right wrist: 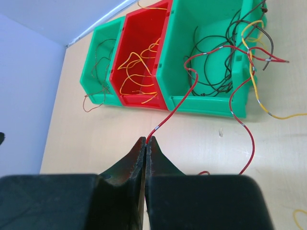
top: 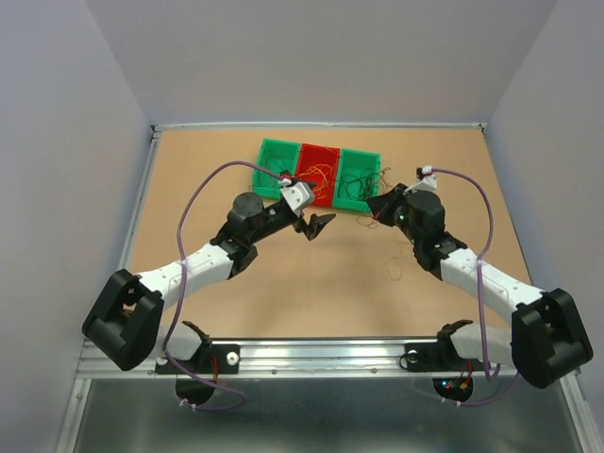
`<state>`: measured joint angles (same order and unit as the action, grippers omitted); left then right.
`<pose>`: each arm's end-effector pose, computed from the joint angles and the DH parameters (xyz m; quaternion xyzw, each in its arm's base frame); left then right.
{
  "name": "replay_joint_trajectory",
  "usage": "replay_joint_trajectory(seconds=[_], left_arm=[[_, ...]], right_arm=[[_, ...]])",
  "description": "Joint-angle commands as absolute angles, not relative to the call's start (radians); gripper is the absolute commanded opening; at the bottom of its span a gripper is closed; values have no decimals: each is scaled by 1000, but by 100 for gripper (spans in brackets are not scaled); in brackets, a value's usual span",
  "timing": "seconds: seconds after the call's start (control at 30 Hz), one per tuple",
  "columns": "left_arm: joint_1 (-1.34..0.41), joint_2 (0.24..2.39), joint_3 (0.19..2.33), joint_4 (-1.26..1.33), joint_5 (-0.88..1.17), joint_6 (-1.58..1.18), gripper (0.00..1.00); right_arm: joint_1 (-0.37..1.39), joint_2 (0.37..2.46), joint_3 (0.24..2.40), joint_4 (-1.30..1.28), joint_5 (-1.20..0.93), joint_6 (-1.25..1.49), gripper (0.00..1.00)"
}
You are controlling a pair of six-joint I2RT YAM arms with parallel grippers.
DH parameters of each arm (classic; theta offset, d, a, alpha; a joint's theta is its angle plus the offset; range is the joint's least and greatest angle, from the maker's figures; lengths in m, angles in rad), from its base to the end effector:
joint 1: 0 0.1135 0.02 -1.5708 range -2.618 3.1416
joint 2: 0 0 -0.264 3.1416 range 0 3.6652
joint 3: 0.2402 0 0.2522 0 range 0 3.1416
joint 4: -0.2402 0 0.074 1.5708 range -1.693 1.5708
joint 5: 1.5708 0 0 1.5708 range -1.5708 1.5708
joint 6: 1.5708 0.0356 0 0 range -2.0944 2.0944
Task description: Untangle the cables
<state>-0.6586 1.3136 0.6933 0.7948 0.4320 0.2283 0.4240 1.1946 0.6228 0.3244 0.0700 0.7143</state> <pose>0.2216 -0.1903 0.2937 0.4177 0.4967 -0.2943 0.7016 0.2450 0.1078 0.2501 0.1353 0.7771 0.3077 0.5322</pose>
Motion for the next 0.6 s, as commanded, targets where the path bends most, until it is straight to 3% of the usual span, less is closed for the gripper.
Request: replay_joint_trajectory(seconds=[0.0, 0.57], left_arm=[[-657, 1327, 718, 813, 517, 232, 99], [-752, 1597, 945, 706, 630, 127, 99]], right_arm=[[448, 1157, 598, 431, 57, 729, 1], [594, 1121, 546, 543, 133, 721, 1]])
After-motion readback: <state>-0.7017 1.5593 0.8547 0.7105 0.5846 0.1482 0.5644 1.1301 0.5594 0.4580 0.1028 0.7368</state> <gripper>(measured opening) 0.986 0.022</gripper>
